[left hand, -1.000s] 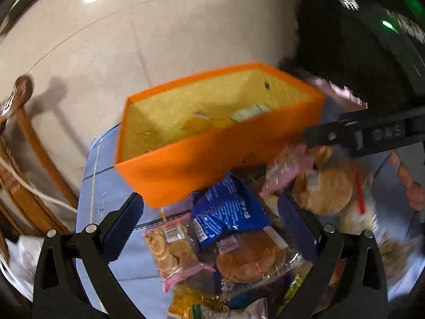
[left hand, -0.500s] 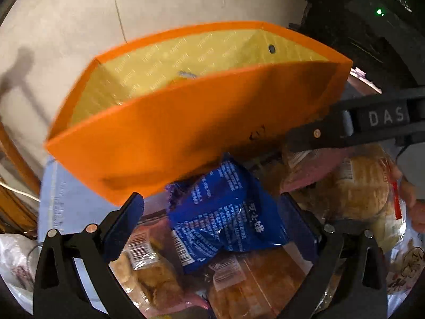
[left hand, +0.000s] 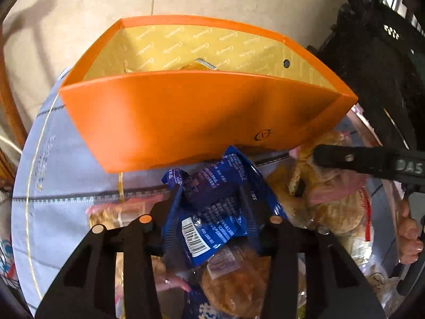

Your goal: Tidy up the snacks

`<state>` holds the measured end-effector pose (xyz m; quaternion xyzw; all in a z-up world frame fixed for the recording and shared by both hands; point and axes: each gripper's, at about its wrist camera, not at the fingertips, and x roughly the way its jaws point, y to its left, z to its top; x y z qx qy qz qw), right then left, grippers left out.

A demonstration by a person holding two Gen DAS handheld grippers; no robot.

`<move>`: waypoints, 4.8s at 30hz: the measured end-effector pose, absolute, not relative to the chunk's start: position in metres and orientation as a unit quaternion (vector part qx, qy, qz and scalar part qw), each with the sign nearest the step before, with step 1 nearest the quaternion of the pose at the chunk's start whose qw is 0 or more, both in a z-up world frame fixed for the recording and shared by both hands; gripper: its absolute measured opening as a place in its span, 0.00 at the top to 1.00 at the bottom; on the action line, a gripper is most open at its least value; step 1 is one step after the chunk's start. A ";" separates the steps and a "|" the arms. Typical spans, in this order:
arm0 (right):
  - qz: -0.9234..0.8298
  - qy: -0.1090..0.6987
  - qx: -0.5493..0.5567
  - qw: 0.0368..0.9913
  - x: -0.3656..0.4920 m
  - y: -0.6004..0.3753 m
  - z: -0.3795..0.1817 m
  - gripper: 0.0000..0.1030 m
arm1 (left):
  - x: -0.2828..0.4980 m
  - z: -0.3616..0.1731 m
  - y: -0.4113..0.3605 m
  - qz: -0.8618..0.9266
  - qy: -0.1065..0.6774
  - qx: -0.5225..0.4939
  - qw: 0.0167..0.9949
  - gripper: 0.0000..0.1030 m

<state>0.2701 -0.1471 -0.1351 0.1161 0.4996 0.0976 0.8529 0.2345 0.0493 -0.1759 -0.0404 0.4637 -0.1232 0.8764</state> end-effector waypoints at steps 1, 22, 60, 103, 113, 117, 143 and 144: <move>0.098 0.496 0.117 0.855 0.268 -0.148 -0.132 0.50 | 0.232 -0.175 0.051 -0.124 0.464 -0.044 0.876 0.60; 0.115 0.387 0.125 0.906 0.235 -0.190 -0.027 0.50 | 0.189 -0.070 0.068 -0.183 0.375 -0.110 0.902 0.63; 0.082 0.356 0.034 0.930 0.287 -0.189 0.011 0.03 | 0.241 -0.030 0.093 -0.066 0.319 -0.001 0.945 0.04; 0.185 0.459 0.011 0.869 0.225 -0.178 -0.068 0.85 | 0.197 -0.115 0.098 -0.093 0.468 -0.025 0.879 0.53; 0.101 0.349 0.023 0.931 0.293 -0.175 0.021 0.85 | 0.247 -0.036 0.061 0.019 0.405 -0.021 0.914 0.53; 0.087 0.345 0.023 0.934 0.314 -0.173 0.027 0.85 | 0.273 -0.023 0.050 0.034 0.390 -0.016 0.920 0.53; 0.028 0.336 -0.019 0.941 0.330 -0.165 0.009 0.03 | 0.306 -0.015 0.051 0.021 0.356 -0.041 0.933 0.04; 0.031 0.334 -0.028 0.942 0.327 -0.166 0.011 0.03 | 0.305 -0.015 0.052 0.022 0.354 -0.036 0.934 0.04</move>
